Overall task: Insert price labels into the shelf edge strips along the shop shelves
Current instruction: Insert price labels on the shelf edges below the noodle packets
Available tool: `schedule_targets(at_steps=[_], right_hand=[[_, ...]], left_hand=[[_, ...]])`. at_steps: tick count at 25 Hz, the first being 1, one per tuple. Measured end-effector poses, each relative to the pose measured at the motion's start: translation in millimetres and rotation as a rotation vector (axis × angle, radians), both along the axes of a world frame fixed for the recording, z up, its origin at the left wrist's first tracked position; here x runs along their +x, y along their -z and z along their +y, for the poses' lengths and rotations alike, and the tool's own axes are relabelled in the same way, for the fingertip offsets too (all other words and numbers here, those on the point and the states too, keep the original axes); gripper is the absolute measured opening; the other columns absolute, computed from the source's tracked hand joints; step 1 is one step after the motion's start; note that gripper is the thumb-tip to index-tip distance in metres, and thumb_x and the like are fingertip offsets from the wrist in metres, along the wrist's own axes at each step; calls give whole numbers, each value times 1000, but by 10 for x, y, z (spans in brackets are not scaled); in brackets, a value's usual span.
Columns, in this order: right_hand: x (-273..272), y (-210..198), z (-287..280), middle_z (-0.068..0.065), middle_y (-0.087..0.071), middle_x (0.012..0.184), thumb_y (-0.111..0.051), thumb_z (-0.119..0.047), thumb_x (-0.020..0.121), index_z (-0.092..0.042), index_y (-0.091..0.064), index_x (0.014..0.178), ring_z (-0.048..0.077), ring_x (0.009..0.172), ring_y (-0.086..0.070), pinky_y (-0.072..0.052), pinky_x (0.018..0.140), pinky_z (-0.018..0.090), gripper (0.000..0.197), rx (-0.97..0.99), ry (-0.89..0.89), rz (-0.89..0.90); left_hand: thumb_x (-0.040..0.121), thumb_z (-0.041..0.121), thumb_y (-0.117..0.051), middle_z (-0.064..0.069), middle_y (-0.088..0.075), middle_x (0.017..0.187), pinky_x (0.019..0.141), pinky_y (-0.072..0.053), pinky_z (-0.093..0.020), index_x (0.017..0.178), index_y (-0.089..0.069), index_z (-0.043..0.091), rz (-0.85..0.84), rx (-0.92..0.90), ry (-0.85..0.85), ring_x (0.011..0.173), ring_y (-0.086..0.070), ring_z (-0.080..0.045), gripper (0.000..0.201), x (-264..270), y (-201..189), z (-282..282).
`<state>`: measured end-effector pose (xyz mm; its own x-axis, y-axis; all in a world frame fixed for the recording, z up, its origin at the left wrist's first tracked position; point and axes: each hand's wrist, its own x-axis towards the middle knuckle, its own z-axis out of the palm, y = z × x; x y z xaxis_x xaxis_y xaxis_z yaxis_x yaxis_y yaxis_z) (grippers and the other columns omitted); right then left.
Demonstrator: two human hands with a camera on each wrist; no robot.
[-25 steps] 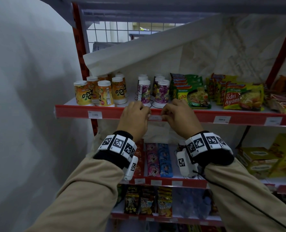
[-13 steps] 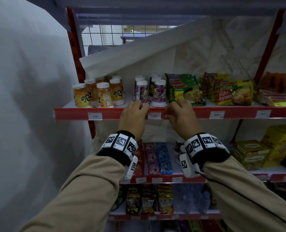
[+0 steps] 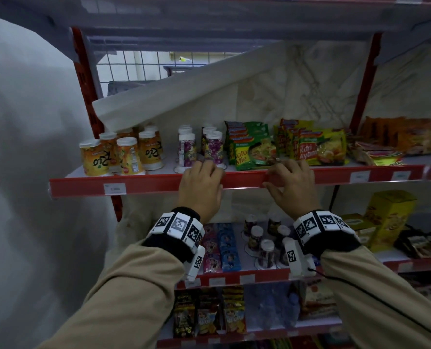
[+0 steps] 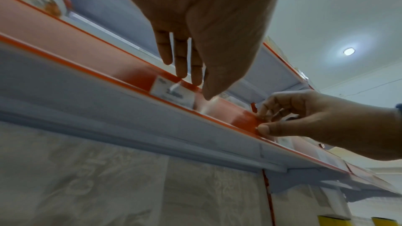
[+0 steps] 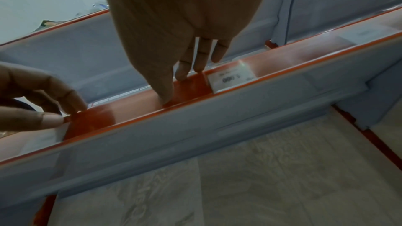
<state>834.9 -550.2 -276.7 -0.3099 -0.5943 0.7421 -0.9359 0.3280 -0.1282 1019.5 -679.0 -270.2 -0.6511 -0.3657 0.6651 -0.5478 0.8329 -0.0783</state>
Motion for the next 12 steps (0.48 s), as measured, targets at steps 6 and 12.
schedule_targets(at_steps=[6, 12], right_hand=[[-388, -43, 167, 8, -59, 96, -74, -17, 78, -12, -62, 92, 28, 93, -46, -36, 76, 31, 19, 37, -97, 28], [-610, -88, 274, 11, -59, 100, -72, -8, 76, -9, -62, 98, 32, 96, -48, -40, 73, 37, 24, 95, -116, -1]], left_hand=[[89, 25, -51, -3, -47, 127, 89, -35, -36, 134, -47, 18, -112, 11, 101, 113, -40, -25, 46, -636, 20, 427], [85, 16, -53, -9, -54, 115, 88, -40, -40, 122, -58, 12, -13, 43, 153, 107, -47, -29, 38, -859, 32, 544]])
